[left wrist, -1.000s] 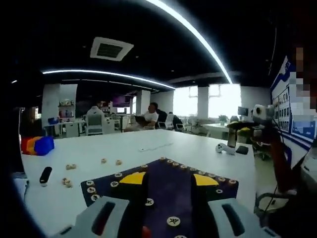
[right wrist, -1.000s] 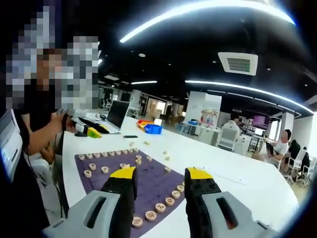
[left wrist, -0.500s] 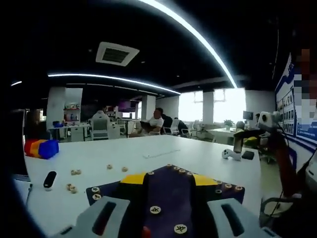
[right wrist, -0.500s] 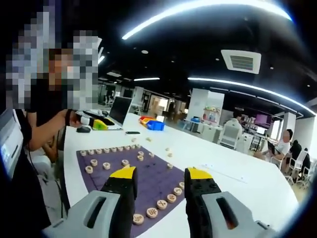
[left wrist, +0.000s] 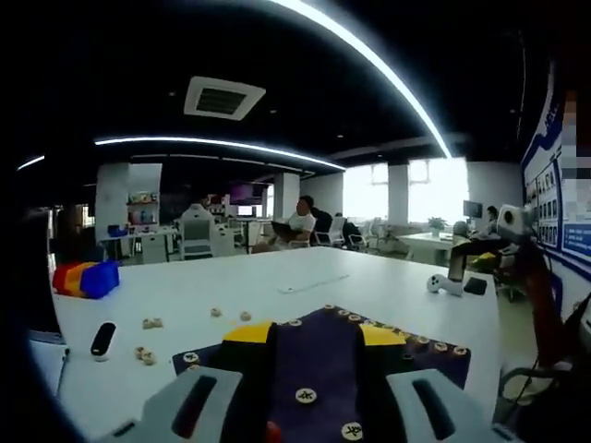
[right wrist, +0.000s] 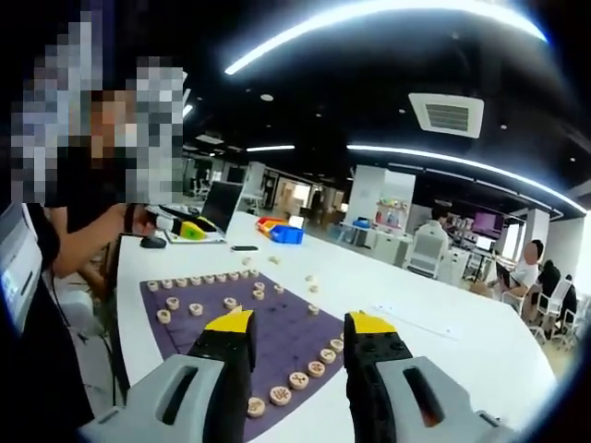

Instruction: Pick up the chess pieces one by one and place each piece onto its starting position on the chessboard, setting the pieces on their correct points until all the chess pieces are arranged in the starting layout

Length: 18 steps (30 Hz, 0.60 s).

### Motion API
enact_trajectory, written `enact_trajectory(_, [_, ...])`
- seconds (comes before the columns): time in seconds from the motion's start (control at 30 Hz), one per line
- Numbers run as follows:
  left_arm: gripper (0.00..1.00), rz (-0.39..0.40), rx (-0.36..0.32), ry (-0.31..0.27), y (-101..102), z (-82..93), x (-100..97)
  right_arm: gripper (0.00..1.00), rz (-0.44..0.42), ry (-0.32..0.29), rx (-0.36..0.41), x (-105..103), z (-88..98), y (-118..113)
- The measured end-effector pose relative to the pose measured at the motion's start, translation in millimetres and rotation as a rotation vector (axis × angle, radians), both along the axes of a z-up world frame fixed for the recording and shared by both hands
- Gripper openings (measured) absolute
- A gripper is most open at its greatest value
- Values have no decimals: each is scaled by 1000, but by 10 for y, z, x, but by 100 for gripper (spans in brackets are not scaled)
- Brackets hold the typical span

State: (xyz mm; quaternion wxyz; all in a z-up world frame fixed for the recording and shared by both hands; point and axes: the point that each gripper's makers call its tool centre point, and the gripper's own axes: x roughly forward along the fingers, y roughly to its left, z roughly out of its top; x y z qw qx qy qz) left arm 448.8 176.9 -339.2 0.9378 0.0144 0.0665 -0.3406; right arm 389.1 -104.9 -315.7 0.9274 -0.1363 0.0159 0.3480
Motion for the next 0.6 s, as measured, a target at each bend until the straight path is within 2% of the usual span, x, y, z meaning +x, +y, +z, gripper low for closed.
enact_trajectory(0.1, [35, 22, 33, -26, 7, 40, 179, 39, 0, -1, 1, -5, 7, -5])
enact_trajectory(0.33, [33, 32, 112, -21, -142, 49, 659, 39, -16, -2, 3, 20, 4, -46])
enact_trajectory(0.6, [33, -25, 200, 64, -511, -245, 1250, 39, -20, 1, 5, 41, -14, -60])
